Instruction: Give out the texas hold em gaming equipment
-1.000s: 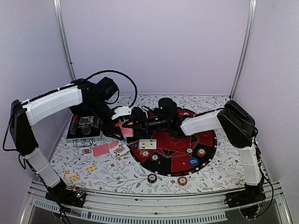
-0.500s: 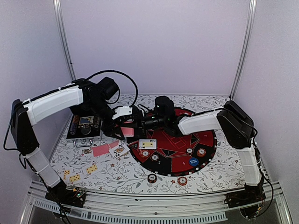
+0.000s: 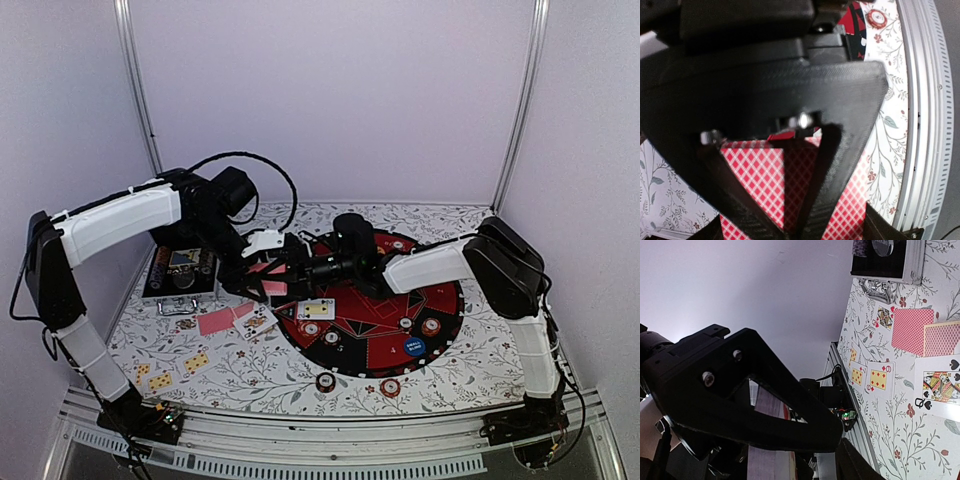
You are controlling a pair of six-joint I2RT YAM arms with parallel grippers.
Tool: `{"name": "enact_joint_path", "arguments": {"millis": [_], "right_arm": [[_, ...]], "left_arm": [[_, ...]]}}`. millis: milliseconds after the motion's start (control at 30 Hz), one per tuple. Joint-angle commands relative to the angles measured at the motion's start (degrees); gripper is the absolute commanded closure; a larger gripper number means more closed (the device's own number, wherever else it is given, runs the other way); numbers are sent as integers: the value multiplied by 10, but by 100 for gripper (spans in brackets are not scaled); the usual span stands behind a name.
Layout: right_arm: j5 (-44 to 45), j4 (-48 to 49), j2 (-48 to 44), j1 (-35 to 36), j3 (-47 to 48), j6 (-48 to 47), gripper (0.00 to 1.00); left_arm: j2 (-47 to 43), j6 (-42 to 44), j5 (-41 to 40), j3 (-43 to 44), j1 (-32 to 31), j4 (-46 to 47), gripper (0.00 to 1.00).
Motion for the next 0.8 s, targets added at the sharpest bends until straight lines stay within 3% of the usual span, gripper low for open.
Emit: {"name": "enact_joint_path", "arguments": {"millis": [0,767], "right_arm": [[13,-30,-21,-15,-32,-15,57],[14,-56,-74,-32,-77,-45,63]], "left_arm": [[-6,6,14,20,-3,-3,51],[-2,7,8,18,-2,-5,55]]}}
